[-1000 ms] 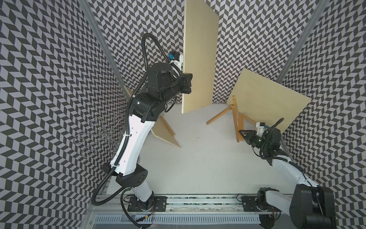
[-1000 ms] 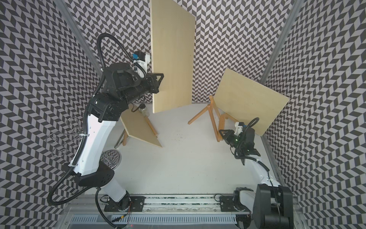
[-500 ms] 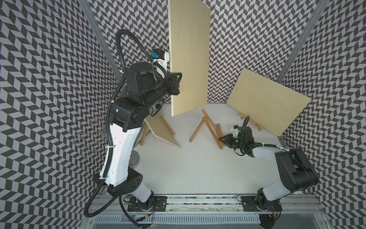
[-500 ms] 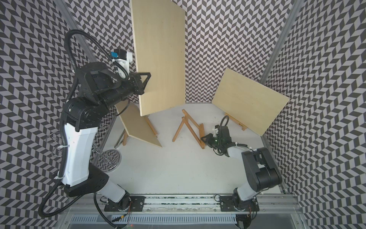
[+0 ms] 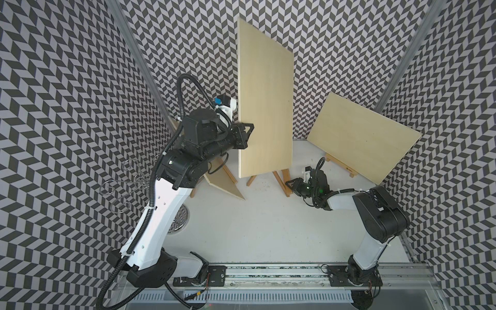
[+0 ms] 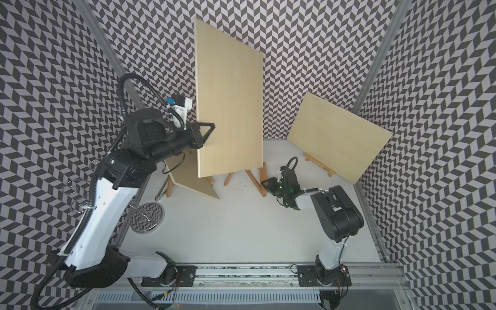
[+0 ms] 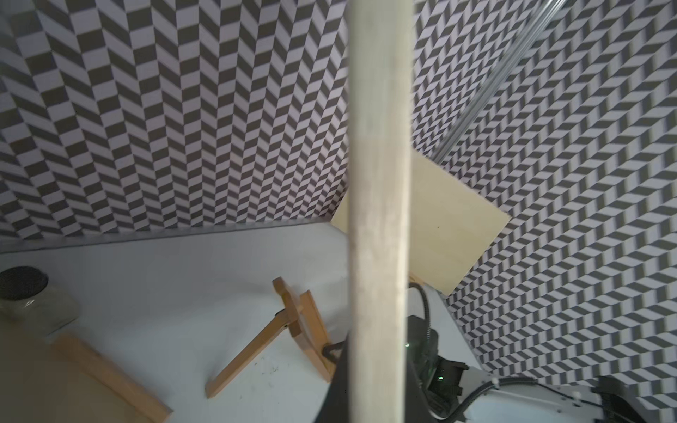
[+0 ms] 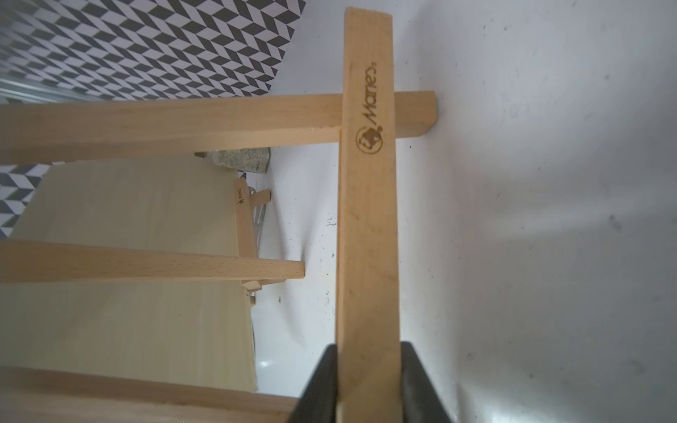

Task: Assemble the easel
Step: Place the easel at the center of the board, then place the drawing board on the easel.

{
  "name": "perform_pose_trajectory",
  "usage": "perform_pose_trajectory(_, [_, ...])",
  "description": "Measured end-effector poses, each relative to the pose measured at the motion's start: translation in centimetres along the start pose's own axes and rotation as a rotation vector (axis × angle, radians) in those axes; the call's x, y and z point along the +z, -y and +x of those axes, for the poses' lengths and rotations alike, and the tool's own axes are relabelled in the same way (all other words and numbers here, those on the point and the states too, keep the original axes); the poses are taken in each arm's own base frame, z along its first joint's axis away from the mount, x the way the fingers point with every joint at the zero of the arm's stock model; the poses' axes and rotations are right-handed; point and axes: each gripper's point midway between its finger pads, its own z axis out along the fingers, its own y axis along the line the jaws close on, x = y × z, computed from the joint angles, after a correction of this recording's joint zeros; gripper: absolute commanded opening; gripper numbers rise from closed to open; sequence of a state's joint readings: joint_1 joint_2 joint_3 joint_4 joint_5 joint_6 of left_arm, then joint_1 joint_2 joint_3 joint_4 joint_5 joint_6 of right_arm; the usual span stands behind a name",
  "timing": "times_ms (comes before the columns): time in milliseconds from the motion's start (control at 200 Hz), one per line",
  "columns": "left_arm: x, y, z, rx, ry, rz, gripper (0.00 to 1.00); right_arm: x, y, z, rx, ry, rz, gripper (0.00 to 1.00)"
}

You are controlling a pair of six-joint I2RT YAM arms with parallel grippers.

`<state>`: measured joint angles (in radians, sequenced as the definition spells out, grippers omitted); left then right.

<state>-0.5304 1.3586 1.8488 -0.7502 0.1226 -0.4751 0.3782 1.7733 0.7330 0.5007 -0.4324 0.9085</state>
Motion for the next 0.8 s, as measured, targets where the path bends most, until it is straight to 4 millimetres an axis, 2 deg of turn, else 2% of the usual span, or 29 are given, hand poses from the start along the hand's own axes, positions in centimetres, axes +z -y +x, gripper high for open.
perform_pose_trajectory(130, [2.4, -3.1, 5.4, -0.063, -0.145, -0.082, 0.00, -0.3, -0.6, -0.2, -0.023, 0.006, 0.013, 0.52])
perform_pose_trajectory(225, [2.5, -4.4, 7.6, -0.091, -0.214, -0.131, 0.00, -0.7, -1.9, -1.2, -0.060, 0.020, 0.017, 0.64])
perform_pose_trajectory(346, [2.5, -4.5, 7.6, -0.111, -0.212, -0.145, 0.00, -2.5, -4.6, -3.2, -0.135, 0.084, 0.009, 0.68])
perform_pose_trajectory(456, [2.7, -3.8, 7.1, -0.111, -0.181, -0.132, 0.00, -5.4, -6.8, -5.1, -0.193, 0.174, 0.027, 0.70])
perform_pose_trajectory(531, [2.8, -3.1, 7.1, -0.104, -0.174, -0.122, 0.00, -7.4, -7.5, -6.1, -0.212, 0.228, 0.057, 0.70])
perform_pose_trajectory(641, [2.9, -2.1, 7.8, -0.087, -0.189, -0.109, 0.00, -9.9, -7.2, -7.2, -0.228, 0.286, 0.121, 0.71])
perform_pose_trajectory(796, [3.6, -1.3, 9.0, -0.066, -0.237, -0.117, 0.00, -12.4, -5.0, -7.9, -0.223, 0.300, 0.222, 0.71])
